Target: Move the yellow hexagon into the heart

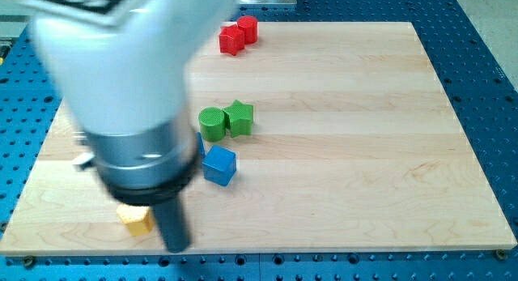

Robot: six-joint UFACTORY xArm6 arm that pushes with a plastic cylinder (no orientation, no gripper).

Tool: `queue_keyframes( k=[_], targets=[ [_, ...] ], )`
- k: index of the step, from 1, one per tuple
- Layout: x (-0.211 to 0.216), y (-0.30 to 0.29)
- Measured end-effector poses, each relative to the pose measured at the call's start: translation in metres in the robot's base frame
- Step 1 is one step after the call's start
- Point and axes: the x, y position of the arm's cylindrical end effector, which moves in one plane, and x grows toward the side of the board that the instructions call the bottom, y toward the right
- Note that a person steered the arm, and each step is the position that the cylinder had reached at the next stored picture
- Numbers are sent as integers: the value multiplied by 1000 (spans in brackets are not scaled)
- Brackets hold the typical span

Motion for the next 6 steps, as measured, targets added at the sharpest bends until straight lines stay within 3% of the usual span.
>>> queue_keyframes(
  k=[1,2,5,6],
  targets=[
    [0,-66],
    [-8,-94],
    [-16,-46],
    [-37,-52]
  ],
)
